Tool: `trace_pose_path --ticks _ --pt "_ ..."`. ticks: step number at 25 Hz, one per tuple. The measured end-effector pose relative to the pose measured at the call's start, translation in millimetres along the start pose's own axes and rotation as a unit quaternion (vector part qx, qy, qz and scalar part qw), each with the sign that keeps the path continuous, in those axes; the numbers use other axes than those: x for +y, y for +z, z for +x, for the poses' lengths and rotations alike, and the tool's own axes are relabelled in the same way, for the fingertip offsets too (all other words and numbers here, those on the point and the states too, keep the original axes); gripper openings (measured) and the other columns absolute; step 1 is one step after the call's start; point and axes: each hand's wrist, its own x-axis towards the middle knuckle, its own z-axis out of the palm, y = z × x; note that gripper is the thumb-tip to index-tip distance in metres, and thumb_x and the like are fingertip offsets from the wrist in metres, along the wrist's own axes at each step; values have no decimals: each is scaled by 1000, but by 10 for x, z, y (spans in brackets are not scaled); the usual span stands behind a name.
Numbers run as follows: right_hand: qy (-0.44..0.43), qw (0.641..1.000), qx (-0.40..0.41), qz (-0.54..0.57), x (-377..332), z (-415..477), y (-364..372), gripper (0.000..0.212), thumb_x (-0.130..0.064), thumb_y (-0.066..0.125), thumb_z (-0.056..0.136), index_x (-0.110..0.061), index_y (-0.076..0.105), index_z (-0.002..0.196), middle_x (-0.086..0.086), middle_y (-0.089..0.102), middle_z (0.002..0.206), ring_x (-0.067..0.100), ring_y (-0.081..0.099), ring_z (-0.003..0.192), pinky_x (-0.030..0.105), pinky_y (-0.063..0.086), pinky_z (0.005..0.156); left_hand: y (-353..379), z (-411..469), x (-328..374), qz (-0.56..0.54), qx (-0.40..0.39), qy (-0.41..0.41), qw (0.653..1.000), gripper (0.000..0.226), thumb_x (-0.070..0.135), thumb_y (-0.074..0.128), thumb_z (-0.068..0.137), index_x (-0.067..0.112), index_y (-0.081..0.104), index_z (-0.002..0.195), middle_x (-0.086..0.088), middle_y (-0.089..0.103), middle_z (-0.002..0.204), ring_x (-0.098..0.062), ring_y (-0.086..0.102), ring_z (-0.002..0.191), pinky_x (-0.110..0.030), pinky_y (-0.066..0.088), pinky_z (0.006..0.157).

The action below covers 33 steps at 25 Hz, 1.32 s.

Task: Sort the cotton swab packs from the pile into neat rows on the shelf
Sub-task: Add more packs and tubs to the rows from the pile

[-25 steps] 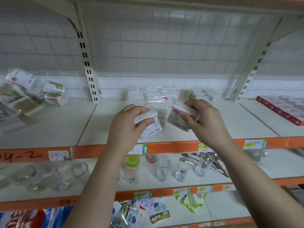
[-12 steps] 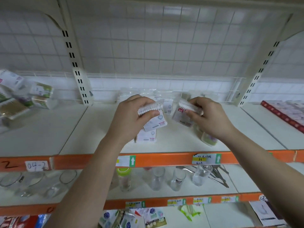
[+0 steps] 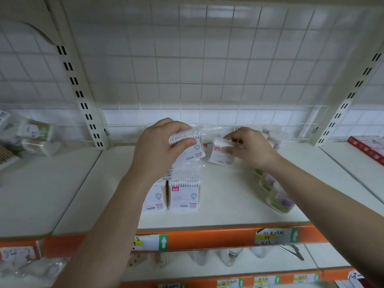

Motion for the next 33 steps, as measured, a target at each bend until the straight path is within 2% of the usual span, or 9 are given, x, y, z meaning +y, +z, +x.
trace_pose_path --ticks 3,6,10,15,18,21,24,29,33 --pt "-22 999 -41 -15 32 155 90 28 -26 74 79 -15 71 104 1 63 91 12 51 77 22 37 67 23 57 -10 8 3 -8 1000 25 37 71 82 23 69 102 15 63 94 -2 58 91 -26 46 84" --pt "-43 995 -84 -31 106 257 207 31 -30 74 79 -18 69 108 -2 66 102 9 51 80 17 35 63 46 71 17 15 11 -19 1000 25 35 72 82 22 69 102 14 63 94 -3 58 91 -24 45 84" --pt "-73 990 -113 -51 156 362 299 33 -33 72 80 -18 67 109 1 63 101 16 57 87 26 42 74 81 59 35 31 26 -27 999 28 40 68 81 22 69 102 16 62 92 -2 58 89 -21 45 81" --pt "-86 989 -108 -53 167 389 249 38 -35 72 79 -24 67 116 -5 48 92 11 49 80 24 36 70 127 12 60 41 30 -38 998 28 37 72 81 20 69 102 14 63 93 -1 58 90 -12 42 80" --pt "-95 988 -107 -66 164 398 236 39 -38 73 77 -25 66 114 -6 54 93 14 55 87 26 37 69 145 -6 74 40 33 -44 998 30 42 67 79 22 69 101 17 63 92 1 57 90 -15 43 80" --pt "-94 988 -103 -68 159 419 245 33 -35 74 76 -17 63 102 -1 60 96 17 54 84 28 38 67 159 2 85 39 36 -44 998 31 44 65 78 23 69 100 20 62 90 2 57 90 -13 42 80" --pt "-97 987 -108 -62 164 433 258 30 -33 74 77 -15 60 97 1 59 96 20 57 86 32 45 74 168 9 87 35 36 -42 998 30 43 65 78 22 69 100 18 63 91 1 57 90 -16 43 81" --pt "-120 979 -100 -127 181 472 268 28 -36 68 83 -16 57 100 1 56 97 23 59 85 28 38 64 153 5 86 30 33 -39 998 29 41 66 79 22 70 100 19 62 91 3 57 90 -11 42 78" --pt "-127 973 -98 -163 173 468 261 31 -40 63 86 -17 56 106 2 55 101 27 60 88 32 44 66 170 53 108 12 25 -33 999 26 34 72 79 19 70 101 20 61 89 4 57 89 -9 40 77"
